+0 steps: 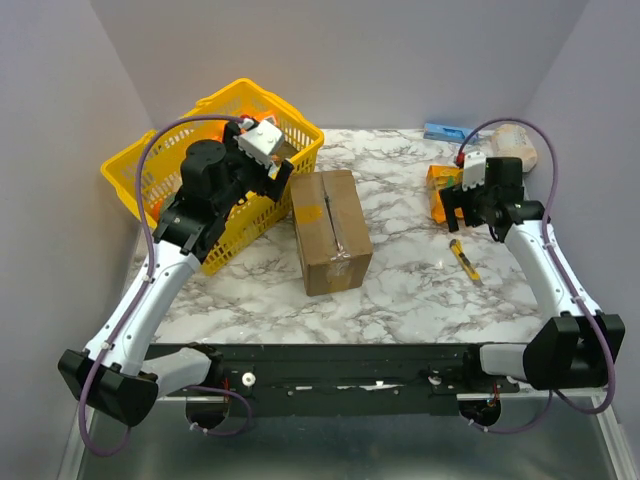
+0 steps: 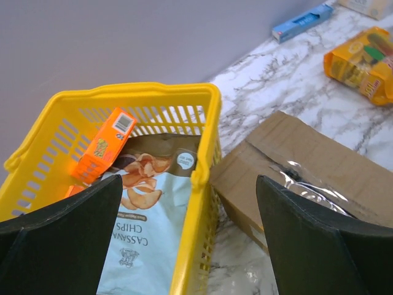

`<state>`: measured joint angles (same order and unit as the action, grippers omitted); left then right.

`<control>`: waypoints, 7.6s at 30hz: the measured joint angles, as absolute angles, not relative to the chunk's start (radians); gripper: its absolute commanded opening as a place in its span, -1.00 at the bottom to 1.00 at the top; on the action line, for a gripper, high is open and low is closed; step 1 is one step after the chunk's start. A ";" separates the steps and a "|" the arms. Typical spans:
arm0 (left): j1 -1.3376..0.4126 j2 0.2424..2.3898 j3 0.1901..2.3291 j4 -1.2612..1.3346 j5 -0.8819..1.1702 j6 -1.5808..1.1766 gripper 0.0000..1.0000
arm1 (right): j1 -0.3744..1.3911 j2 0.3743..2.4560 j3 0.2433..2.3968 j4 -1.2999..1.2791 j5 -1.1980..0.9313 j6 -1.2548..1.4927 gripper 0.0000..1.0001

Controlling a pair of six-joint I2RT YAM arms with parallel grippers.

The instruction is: Unpack the express box

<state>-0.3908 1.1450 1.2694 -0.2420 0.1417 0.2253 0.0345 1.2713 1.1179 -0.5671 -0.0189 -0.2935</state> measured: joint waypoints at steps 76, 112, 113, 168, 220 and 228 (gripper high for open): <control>-0.799 1.832 1.852 -0.045 0.289 -0.084 0.59 | 0.001 1.443 1.648 -0.486 -0.439 0.665 -0.99; -0.849 1.932 1.968 -0.058 0.097 0.049 -0.71 | 0.044 1.378 1.552 -0.436 -0.461 0.714 -0.99; -0.849 1.932 1.968 -0.063 0.098 0.054 -0.97 | 0.044 1.375 1.550 -0.438 -0.461 0.715 -0.99; -0.525 1.572 1.626 -0.291 1.085 0.282 -1.00 | 0.274 1.337 1.526 -0.501 -1.174 -0.429 0.19; -0.435 1.515 1.441 -0.214 0.870 0.168 -0.13 | 0.286 1.312 1.551 -0.405 -0.758 -0.114 -0.99; -0.376 1.189 1.200 -0.562 0.635 0.525 -1.00 | 0.281 1.237 1.473 -0.405 -0.472 -0.024 -0.99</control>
